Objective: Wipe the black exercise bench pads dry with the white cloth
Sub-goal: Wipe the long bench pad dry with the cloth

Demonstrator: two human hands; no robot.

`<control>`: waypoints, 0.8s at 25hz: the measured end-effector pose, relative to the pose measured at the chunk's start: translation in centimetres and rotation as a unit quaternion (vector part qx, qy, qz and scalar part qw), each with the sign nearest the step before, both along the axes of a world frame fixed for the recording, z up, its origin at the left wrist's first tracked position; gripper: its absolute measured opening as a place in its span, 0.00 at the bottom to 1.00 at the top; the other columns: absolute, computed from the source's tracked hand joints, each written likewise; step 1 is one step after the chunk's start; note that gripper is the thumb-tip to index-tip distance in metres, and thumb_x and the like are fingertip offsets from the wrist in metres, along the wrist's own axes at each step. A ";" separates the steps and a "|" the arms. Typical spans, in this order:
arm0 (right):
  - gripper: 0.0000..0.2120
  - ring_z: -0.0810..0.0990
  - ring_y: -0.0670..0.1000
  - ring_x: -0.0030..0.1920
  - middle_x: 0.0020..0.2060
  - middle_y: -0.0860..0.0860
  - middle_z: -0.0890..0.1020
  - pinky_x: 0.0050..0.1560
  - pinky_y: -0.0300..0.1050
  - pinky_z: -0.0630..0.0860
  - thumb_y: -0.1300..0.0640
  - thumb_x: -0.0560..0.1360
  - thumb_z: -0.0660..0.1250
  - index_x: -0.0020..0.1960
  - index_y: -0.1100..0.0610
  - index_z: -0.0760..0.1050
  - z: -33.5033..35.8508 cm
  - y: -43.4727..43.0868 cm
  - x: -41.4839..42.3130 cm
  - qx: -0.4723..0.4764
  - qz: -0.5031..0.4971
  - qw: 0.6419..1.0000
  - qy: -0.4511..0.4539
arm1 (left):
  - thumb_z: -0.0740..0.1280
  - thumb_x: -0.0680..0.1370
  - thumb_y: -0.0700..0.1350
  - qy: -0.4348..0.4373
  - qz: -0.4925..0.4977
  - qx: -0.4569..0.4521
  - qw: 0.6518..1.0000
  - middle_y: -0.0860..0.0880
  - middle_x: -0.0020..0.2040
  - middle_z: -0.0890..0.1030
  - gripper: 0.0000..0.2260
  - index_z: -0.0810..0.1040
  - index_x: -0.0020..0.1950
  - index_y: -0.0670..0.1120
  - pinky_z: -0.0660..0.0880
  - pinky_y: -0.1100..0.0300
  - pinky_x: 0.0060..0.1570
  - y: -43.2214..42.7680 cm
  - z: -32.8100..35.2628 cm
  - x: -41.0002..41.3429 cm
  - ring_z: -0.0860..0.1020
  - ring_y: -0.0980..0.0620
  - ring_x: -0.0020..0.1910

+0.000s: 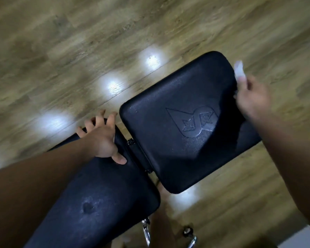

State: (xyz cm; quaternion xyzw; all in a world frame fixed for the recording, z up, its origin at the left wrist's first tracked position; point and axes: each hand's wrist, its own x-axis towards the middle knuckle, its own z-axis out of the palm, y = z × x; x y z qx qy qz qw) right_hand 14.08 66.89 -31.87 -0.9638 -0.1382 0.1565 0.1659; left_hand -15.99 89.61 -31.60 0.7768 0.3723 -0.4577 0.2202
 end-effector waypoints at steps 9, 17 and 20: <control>0.20 0.70 0.64 0.68 0.71 0.61 0.69 0.70 0.51 0.63 0.50 0.81 0.55 0.68 0.57 0.72 -1.3 -7.9 -4.7 -0.014 0.085 0.989 -0.123 | 0.83 0.48 0.61 -0.008 -0.032 0.030 0.999 0.51 0.76 0.44 0.65 0.45 0.75 0.59 0.61 0.36 0.66 0.2 0.1 0.0 0.52 0.35 0.73; 0.19 0.63 0.57 0.73 0.73 0.53 0.67 0.73 0.55 0.61 0.56 0.76 0.60 0.66 0.51 0.74 -0.2 -3.4 -28.9 0.024 0.352 0.935 -0.025 | 0.83 0.50 0.60 -0.023 -0.027 0.017 0.999 0.51 0.76 0.43 0.64 0.45 0.75 0.59 0.60 0.35 0.68 0.3 -0.1 -0.2 0.51 0.36 0.74; 0.21 0.64 0.54 0.73 0.75 0.52 0.65 0.73 0.48 0.61 0.48 0.80 0.53 0.72 0.47 0.67 -1.2 -3.7 -21.3 0.011 0.266 0.964 -0.023 | 0.83 0.50 0.61 -0.042 -0.030 0.006 0.999 0.50 0.76 0.44 0.64 0.46 0.75 0.58 0.60 0.35 0.69 0.6 -0.7 -0.2 0.51 0.36 0.74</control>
